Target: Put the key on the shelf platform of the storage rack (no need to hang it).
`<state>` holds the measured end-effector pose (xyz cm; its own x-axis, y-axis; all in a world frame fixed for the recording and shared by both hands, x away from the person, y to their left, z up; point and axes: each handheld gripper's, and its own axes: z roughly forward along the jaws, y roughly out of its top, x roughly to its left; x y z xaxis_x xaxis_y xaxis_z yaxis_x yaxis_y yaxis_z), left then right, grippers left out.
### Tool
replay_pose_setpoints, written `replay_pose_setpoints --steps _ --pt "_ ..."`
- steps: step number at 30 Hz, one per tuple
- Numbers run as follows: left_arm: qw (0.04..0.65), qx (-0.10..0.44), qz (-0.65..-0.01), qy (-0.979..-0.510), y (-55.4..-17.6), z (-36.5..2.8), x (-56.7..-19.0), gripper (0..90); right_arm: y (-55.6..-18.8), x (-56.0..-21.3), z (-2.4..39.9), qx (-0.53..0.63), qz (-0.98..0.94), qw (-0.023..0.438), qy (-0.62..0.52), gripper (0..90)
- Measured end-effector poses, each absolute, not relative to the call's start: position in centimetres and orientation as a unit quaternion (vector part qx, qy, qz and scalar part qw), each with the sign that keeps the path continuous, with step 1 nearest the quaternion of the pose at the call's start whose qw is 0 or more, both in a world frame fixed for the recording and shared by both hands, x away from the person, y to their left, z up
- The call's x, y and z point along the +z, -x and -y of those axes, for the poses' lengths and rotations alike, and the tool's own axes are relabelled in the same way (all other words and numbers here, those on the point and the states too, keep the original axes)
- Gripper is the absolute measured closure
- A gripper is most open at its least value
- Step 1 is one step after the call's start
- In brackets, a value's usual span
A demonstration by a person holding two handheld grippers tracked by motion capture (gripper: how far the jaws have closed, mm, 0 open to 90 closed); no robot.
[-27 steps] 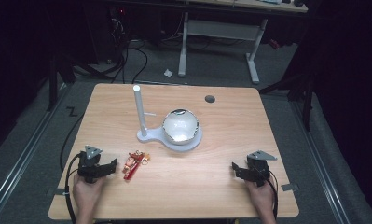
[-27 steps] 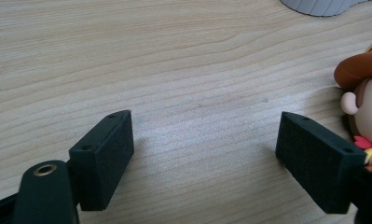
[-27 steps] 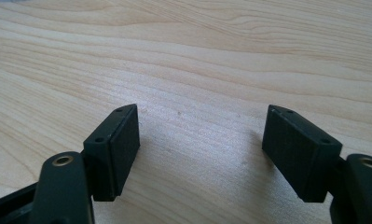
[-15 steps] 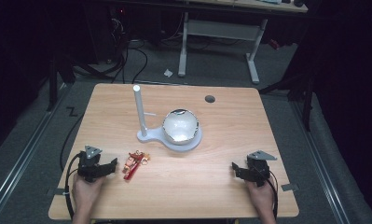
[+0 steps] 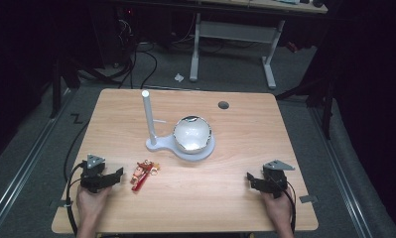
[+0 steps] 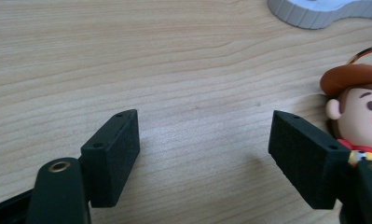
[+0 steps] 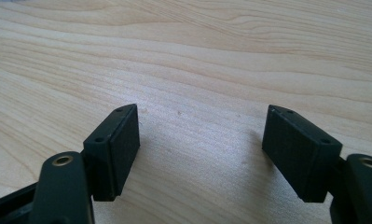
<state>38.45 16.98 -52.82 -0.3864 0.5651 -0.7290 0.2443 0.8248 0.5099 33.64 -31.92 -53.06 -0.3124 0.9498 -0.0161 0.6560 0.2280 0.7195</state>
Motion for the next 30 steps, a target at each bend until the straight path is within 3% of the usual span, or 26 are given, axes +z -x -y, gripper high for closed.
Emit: replay_pose_setpoints --steps 13,30 --pt "0.511 0.124 -0.815 -0.243 -37.6 -16.9 -50.7 25.6 -33.6 -53.1 31.9 0.312 -0.747 0.236 -0.538 27.7" --pt "0.513 0.104 -0.797 -0.300 -36.0 -13.0 -48.4 24.9 -33.6 -53.1 32.0 0.313 -0.746 0.235 -0.538 27.7"
